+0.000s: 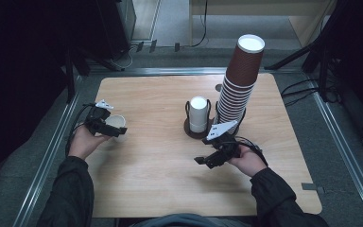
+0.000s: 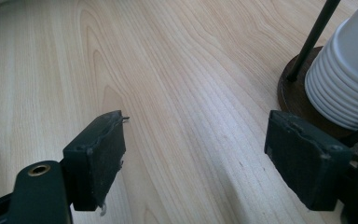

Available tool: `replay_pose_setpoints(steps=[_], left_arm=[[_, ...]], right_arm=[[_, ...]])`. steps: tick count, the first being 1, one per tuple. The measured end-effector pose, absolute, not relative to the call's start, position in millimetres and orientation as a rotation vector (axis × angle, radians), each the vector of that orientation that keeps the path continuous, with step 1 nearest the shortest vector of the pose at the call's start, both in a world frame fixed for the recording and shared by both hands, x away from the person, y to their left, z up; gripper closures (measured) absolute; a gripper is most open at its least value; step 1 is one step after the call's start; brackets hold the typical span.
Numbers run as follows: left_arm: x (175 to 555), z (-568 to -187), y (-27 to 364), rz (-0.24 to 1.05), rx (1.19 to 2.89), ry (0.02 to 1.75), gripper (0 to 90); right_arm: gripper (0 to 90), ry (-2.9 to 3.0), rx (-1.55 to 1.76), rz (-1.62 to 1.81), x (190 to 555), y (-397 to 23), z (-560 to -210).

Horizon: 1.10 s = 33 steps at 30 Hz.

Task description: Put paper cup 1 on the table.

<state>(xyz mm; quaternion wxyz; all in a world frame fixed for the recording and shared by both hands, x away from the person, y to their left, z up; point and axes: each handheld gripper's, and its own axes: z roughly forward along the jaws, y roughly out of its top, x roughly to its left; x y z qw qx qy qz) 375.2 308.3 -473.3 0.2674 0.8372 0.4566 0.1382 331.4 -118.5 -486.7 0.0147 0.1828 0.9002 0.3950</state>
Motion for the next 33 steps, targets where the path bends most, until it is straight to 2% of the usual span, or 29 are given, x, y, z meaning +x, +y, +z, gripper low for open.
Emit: replay_pose_setpoints(steps=[5,22,29,33], left_arm=[[374.3,-468.8,310.7,0.348,2.229,1.240,6.0],[360.1,-429.2,307.2,0.389,2.174,1.205,6.0],[356.1,-419.5,290.0,0.306,2.154,1.191,6.0],[355.5,-416.8,282.6,0.269,2.143,1.185,6.0]], right_arm=[[20.4,2.799,0.568,1.233,332.0,-119.0,-486.6],[21.2,2.781,0.522,1.238,333.0,-121.0,-486.1],[20.9,2.759,0.533,1.272,333.1,-123.0,-484.9],[17.1,2.703,0.535,1.256,334.3,-124.7,-482.7]])
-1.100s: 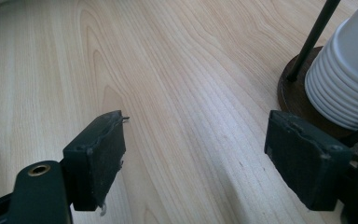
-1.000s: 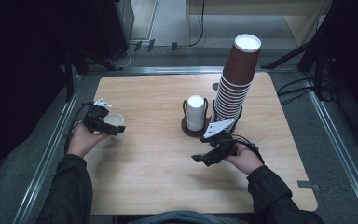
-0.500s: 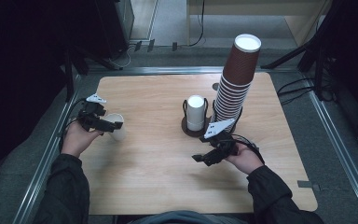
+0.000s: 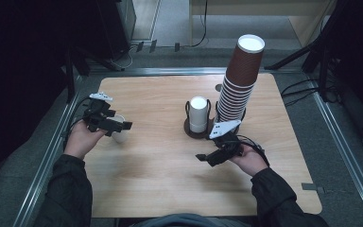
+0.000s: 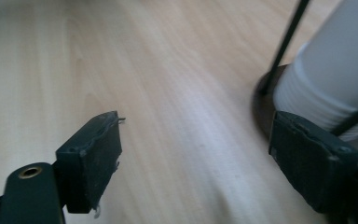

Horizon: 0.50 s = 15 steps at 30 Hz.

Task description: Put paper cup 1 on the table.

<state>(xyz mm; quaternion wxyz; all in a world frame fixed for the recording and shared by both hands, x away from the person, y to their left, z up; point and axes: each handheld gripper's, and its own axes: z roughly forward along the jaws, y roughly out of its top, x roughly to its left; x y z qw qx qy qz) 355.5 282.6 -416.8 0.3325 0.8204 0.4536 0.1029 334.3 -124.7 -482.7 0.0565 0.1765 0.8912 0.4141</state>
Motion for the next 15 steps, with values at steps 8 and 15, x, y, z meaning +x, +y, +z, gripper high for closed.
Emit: replay_pose_setpoints(steps=[8,15], left_arm=[[350.9,-414.4,261.3,0.239,2.181,1.102,6.0],[348.3,-411.0,250.7,0.245,2.162,1.057,13.9]], right_arm=[[14.5,2.744,0.600,1.283,335.8,-128.4,-477.8],[13.7,2.737,0.625,1.353,338.6,-139.6,-468.8]])
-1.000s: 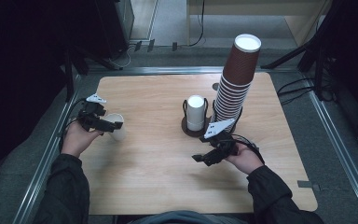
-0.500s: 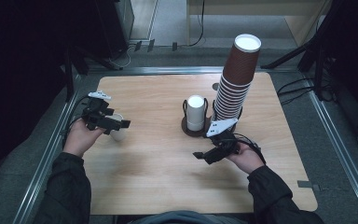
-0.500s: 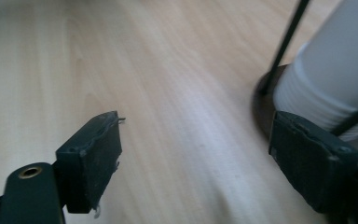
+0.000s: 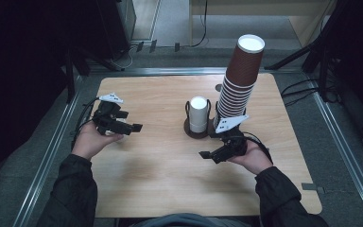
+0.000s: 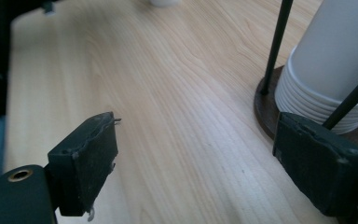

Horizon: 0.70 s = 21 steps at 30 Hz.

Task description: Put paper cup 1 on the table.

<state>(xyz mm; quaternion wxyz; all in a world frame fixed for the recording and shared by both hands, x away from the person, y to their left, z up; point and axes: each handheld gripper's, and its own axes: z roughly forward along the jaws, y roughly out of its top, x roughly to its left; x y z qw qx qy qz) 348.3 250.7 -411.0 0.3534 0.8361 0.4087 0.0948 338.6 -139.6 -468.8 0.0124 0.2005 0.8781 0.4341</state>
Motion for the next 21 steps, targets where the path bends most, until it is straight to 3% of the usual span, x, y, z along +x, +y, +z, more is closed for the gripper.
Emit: replay_pose_setpoints(steps=[21], left_arm=[[334.8,-438.9,200.2,0.139,2.316,0.860,15.8]], right_arm=[[15.4,2.703,0.687,1.346,337.6,-168.5,-446.3]])
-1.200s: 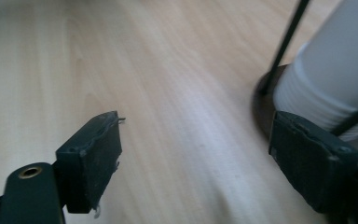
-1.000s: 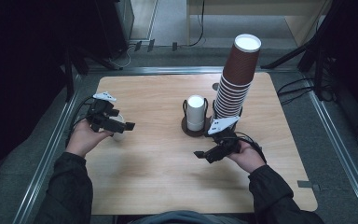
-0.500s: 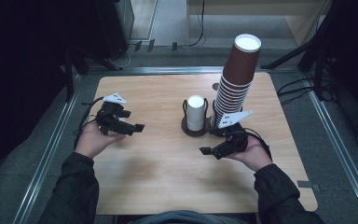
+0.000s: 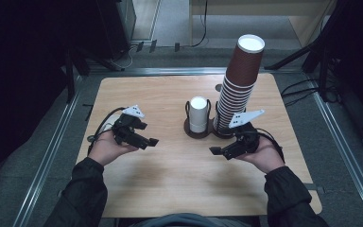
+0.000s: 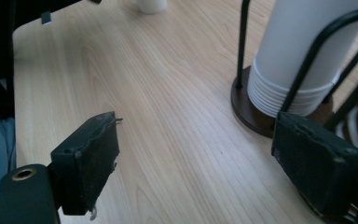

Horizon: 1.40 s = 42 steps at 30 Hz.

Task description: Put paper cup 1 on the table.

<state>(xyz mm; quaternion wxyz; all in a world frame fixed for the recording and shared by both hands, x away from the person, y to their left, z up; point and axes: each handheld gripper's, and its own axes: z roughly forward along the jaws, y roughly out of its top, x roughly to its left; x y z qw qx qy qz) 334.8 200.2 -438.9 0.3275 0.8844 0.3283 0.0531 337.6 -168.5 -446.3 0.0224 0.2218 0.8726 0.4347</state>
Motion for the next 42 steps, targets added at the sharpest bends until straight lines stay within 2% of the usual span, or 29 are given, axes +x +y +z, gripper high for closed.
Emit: replay_pose_setpoints(steps=[3,18,42], left_arm=[[333.1,-442.8,194.9,0.116,2.325,0.840,15.8],[326.2,-449.8,178.3,0.094,2.350,0.765,15.9],[322.1,-449.5,169.0,0.018,2.329,0.696,15.2]], right_arm=[[18.4,2.696,0.714,1.346,338.4,-173.5,-443.9],[19.9,2.665,0.744,1.332,339.2,-197.5,-416.1],[18.6,2.600,0.778,1.220,370.2,-249.4,-305.6]])
